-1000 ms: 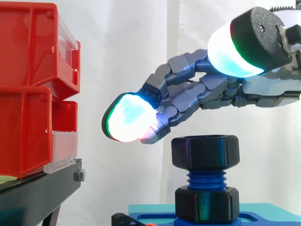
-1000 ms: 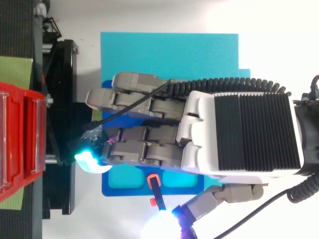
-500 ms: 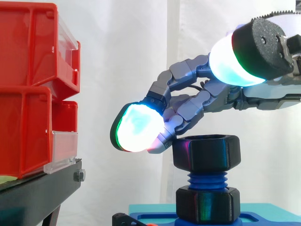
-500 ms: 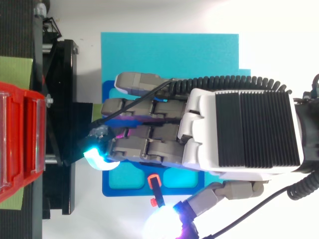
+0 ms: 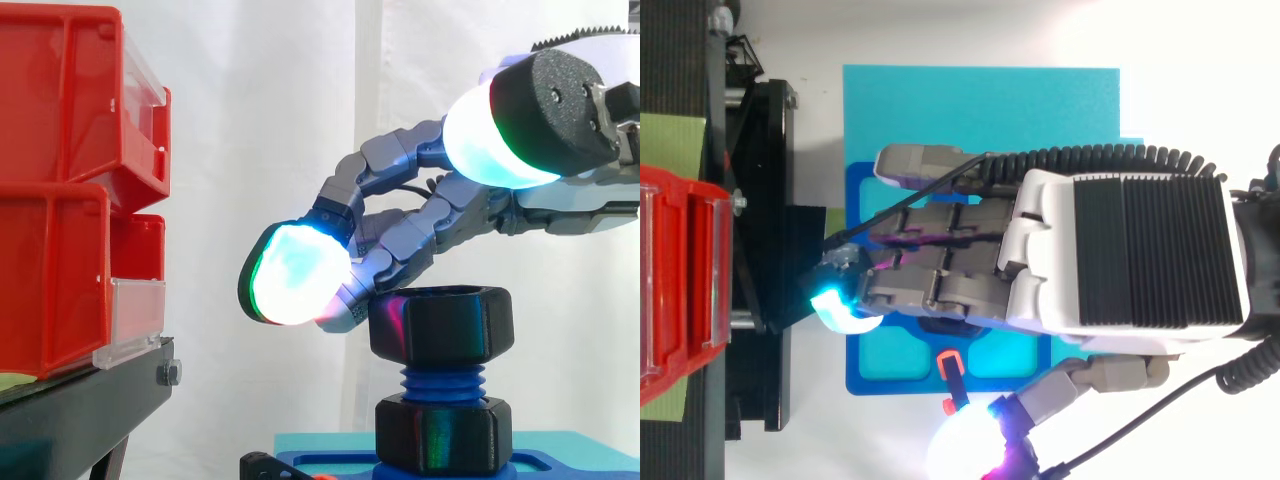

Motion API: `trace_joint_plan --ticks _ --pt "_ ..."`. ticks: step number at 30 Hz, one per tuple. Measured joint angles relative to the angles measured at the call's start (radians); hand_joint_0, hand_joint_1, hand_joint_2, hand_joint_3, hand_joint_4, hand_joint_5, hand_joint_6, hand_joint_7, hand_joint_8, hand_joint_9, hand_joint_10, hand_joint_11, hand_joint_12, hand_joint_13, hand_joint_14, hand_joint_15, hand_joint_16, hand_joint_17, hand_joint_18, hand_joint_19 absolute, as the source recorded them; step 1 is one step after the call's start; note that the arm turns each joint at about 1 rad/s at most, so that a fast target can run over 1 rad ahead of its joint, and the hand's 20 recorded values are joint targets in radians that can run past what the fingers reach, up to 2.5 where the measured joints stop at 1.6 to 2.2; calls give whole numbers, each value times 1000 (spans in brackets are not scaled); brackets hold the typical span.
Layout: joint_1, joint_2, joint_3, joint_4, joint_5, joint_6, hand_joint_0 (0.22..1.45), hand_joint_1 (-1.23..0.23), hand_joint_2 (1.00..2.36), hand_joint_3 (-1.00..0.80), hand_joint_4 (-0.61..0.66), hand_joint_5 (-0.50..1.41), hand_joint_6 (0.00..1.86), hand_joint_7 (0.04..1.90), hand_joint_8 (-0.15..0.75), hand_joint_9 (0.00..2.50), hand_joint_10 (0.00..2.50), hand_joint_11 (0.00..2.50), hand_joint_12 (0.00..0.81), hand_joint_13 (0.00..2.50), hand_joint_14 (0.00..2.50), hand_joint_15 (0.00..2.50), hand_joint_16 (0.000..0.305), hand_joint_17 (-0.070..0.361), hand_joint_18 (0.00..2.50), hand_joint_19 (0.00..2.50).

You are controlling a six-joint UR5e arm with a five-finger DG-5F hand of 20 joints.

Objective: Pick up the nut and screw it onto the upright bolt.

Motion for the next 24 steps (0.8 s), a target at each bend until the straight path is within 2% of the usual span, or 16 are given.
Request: trace_joint_plan --ticks 13,19,24 --pt "-11 0 0 0 -3 0 479 -338 1000 -500 201 -128 504 903 261 1005 6 221 268 854 1 12 19 43 320 0" --pt "-19 0 0 3 -4 -1 476 -414 1000 -500 213 -132 504 939 267 965 7 248 273 878 0 26 19 43 343 0" --pt "-26 0 0 4 -6 -5 474 -408 1000 -500 228 -127 504 966 267 966 7 254 272 898 0 20 18 42 370 0"
